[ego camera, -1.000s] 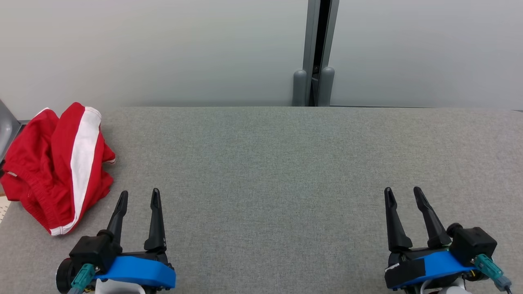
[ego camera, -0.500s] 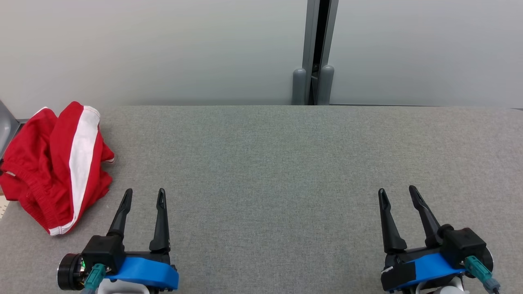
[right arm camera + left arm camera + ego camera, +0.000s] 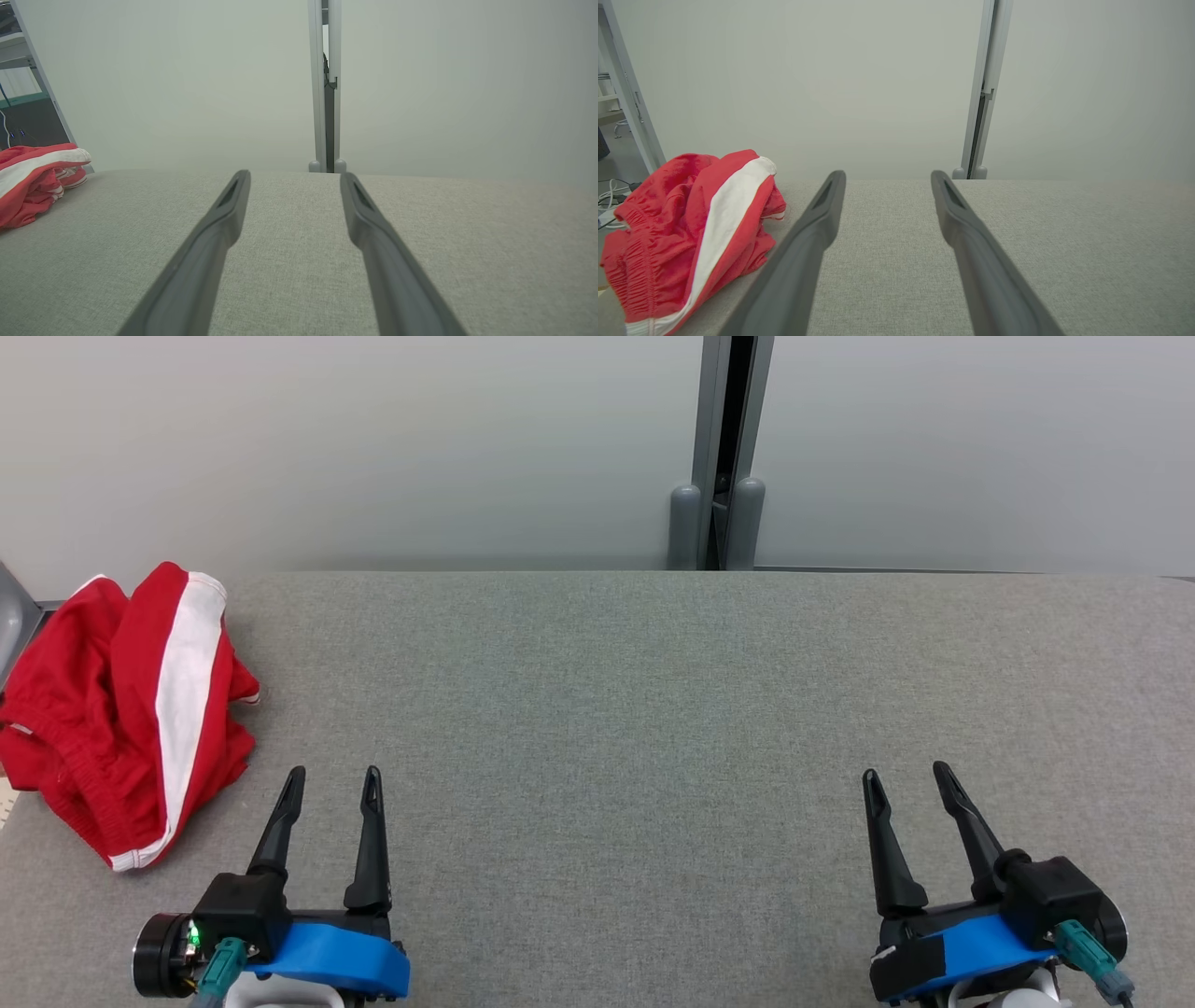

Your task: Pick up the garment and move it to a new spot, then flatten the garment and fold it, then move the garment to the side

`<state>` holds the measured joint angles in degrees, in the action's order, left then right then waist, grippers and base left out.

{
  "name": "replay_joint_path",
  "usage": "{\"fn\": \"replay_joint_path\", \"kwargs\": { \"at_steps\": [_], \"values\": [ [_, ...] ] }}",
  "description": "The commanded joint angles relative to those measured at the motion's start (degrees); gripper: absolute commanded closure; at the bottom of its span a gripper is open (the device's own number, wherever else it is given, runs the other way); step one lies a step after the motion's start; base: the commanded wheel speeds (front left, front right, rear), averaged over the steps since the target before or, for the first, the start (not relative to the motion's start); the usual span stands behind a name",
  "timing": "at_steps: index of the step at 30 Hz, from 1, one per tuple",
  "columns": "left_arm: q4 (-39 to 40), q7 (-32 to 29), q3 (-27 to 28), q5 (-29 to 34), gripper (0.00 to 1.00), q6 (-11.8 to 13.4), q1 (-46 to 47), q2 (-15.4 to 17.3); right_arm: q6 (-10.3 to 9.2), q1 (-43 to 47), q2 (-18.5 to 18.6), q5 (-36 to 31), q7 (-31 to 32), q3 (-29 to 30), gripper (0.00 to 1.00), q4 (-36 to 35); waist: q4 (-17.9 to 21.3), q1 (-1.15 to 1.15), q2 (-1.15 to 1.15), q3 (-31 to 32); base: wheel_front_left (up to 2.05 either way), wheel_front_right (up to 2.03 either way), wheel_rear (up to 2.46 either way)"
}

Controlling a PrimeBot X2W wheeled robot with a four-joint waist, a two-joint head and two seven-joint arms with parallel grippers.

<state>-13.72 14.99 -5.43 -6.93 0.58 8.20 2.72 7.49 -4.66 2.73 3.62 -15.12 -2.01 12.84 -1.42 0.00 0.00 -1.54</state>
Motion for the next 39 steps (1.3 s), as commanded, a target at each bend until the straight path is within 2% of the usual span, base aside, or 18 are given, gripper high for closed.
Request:
{"fn": "replay_joint_path", "kwargs": {
  "at_steps": [1, 11, 18, 26, 39],
  "values": [
    [-0.16, 0.30, 0.22, -0.04, 0.00, 0.21, 0.50, 0.31, 0.01, -0.70, 0.27, 0.08, -0.06, 0.10, 0.00, 0.21, -0.03, 0.00, 0.00, -0.01, 0.00, 0.00, 0.00],
    [-0.30, 0.30, 0.42, -0.04, 0.00, 0.00, 0.58, 0.31, 0.01, -0.93, 0.27, 0.28, -0.06, 0.13, 0.00, 0.48, -0.49, 0.00, 0.00, -0.13, 0.00, 0.00, 0.00],
    [-0.18, 0.30, 0.32, 0.16, 0.00, 0.11, 1.12, 0.30, 0.01, -1.14, 0.26, 0.41, -0.05, 0.44, 0.00, 0.06, -2.66, 0.00, 0.00, -0.93, 0.00, 0.00, 0.00],
    [-0.11, 0.25, 0.74, 0.41, 0.00, 0.15, 1.87, 0.32, 0.01, -1.50, 0.25, 0.51, -0.05, 0.62, 0.00, -0.15, -7.06, 0.00, 0.00, -1.94, 0.00, 0.00, 0.00],
    [0.12, 0.25, 1.58, -0.54, 0.00, 0.43, 1.82, 0.28, 0.01, -2.21, 0.24, -0.71, -0.06, 1.40, 0.00, 0.13, -18.31, 0.00, 0.00, -3.27, 0.00, 0.00, 0.00]
  ]
}}
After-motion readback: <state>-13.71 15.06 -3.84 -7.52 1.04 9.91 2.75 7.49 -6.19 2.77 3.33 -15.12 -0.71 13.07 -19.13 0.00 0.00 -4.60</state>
